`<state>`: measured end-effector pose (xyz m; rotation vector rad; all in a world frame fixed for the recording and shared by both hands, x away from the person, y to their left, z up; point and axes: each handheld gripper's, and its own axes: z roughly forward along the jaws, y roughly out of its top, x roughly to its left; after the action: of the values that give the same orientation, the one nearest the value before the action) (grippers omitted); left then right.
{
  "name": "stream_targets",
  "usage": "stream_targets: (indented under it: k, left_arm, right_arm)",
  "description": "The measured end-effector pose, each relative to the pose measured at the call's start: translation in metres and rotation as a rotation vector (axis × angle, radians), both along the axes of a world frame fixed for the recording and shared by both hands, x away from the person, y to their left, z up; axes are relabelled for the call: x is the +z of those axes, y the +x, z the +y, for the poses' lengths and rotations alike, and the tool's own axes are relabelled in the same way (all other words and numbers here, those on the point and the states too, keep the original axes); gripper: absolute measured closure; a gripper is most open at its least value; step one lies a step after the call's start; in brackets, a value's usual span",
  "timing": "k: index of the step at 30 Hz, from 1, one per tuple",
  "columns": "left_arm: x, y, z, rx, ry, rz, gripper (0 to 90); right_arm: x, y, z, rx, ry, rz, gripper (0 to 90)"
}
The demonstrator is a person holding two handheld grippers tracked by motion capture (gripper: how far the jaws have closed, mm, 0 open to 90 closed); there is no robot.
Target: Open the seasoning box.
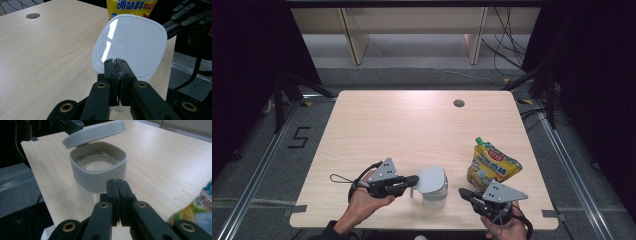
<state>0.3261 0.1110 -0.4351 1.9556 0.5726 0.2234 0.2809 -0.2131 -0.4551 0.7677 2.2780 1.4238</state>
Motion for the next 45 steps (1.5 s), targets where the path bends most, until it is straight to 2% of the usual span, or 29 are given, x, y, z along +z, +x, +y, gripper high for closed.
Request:
stream_targets:
  k: [2, 3, 4, 6, 11, 12, 15, 18, 19, 20, 21, 23, 24, 25, 26, 28, 29, 32, 33, 34, 35, 36, 37, 39, 42, 43, 44, 45]
  left_arm:
    - [0.0, 0.0, 0.0, -0.001, 0.002, 0.002, 86.8]
    - [0.0, 0.0, 0.0, 0.0, 0.003, -0.001, 86.8]
    - [0.0, 0.0, 0.0, 0.0, 0.004, -0.001, 86.8]
    - [0.0, 0.0, 0.0, -0.001, 0.005, -0.002, 86.8]
    - [0.0, 0.0, 0.0, -0.001, 0.004, -0.002, 86.8]
    - [-0.001, -0.001, 0.0, 0.007, -0.005, 0.007, 86.8]
    - [0.0, -0.001, 0.0, 0.008, -0.004, 0.002, 86.7]
    - [-0.001, 0.0, 0.0, 0.005, -0.007, 0.005, 84.2]
    - [0.001, 0.001, 0.002, -0.005, 0.006, 0.001, 84.2]
    - [0.002, 0.001, 0.004, -0.005, -0.006, 0.015, 81.2]
    - [0.008, 0.002, 0.014, -0.024, -0.008, 0.017, 77.1]
    - [0.01, 0.001, 0.018, -0.019, -0.002, 0.013, 72.5]
    - [0.01, -0.002, 0.022, -0.002, -0.011, 0.017, 72.5]
    - [0.01, -0.005, 0.03, -0.016, 0.005, 0.006, 67.6]
    - [0.01, -0.005, 0.03, -0.016, 0.005, 0.006, 66.1]
    - [0.007, -0.011, 0.038, 0.002, 0.014, 0.002, 62.4]
    - [0.004, -0.013, 0.039, 0.012, 0.016, 0.014, 60.0]
    - [-0.003, -0.017, 0.041, 0.012, 0.021, 0.012, 51.5]
    - [-0.006, -0.018, 0.042, 0.01, 0.036, 0.014, 51.5]
    - [-0.009, -0.019, 0.044, 0.011, 0.054, 0.001, 47.6]
    - [-0.013, -0.023, 0.045, 0.031, 0.052, 0.024, 44.3]
    - [-0.02, -0.027, 0.046, 0.054, 0.062, 0.03, 39.3]
    - [-0.02, -0.027, 0.046, 0.054, 0.062, 0.03, 37.5]
    - [-0.029, -0.032, 0.052, 0.072, 0.092, 0.025, 34.9]
    - [-0.033, -0.037, 0.053, 0.094, 0.092, 0.043, 32.7]
    - [-0.034, -0.038, 0.055, 0.094, 0.099, 0.025, 32.7]
    - [-0.035, -0.041, 0.055, 0.098, 0.093, 0.033, 32.2]
    - [-0.036, -0.042, 0.056, 0.085, 0.112, 0.018, 32.0]
  right_arm:
    - [0.001, 0.001, 0.002, 0.005, -0.003, -0.003, 89.7]
    - [0.001, 0.002, 0.005, 0.013, 0.012, -0.001, 89.7]
    - [0.003, 0.002, 0.006, 0.008, 0.012, 0.013, 89.7]
    - [0.005, 0.005, 0.009, 0.019, 0.001, -0.017, 89.8]
    - [0.008, 0.008, 0.02, 0.032, 0.013, 0.009, 89.9]
    - [0.009, 0.011, 0.023, 0.04, 0.007, -0.022, 90.0]
    - [0.011, 0.012, 0.027, 0.057, 0.012, -0.023, 90.0]
    - [0.014, 0.014, 0.034, 0.066, -0.005, -0.022, 90.0]
    - [0.014, 0.014, 0.034, 0.066, -0.005, -0.022, 90.0]
    - [0.014, 0.014, 0.035, 0.063, -0.001, -0.028, 90.0]
    - [0.016, 0.015, 0.037, 0.061, -0.002, -0.041, 90.0]
    - [0.017, 0.015, 0.037, 0.067, -0.012, -0.038, 90.0]
    - [0.017, 0.015, 0.038, 0.071, -0.016, -0.051, 90.0]
    - [0.018, 0.015, 0.039, 0.068, -0.011, -0.039, 90.0]
    - [0.018, 0.015, 0.039, 0.068, -0.011, -0.039, 90.0]
    - [0.019, 0.016, 0.042, 0.075, -0.008, -0.049, 90.0]
    - [0.02, 0.015, 0.042, 0.076, -0.017, -0.052, 90.0]
    - [0.021, 0.014, 0.044, 0.064, -0.011, -0.045, 90.0]
    - [0.022, 0.016, 0.045, 0.077, -0.012, -0.062, 90.0]
    - [0.023, 0.015, 0.046, 0.072, -0.006, -0.067, 90.0]
    - [0.023, 0.016, 0.048, 0.071, -0.004, -0.071, 90.0]
    - [0.025, 0.015, 0.049, 0.078, -0.01, -0.07, 90.0]
    - [0.027, 0.015, 0.05, 0.083, -0.02, -0.071, 90.0]
    - [0.028, 0.016, 0.053, 0.089, -0.018, -0.081, 90.0]
    - [0.03, 0.016, 0.056, 0.096, -0.016, -0.079, 90.0]
    - [0.031, 0.016, 0.057, 0.104, -0.024, -0.087, 90.0]
    - [0.032, 0.015, 0.058, 0.103, -0.027, -0.089, 90.0]
    - [0.033, 0.015, 0.06, 0.101, -0.023, -0.095, 90.0]
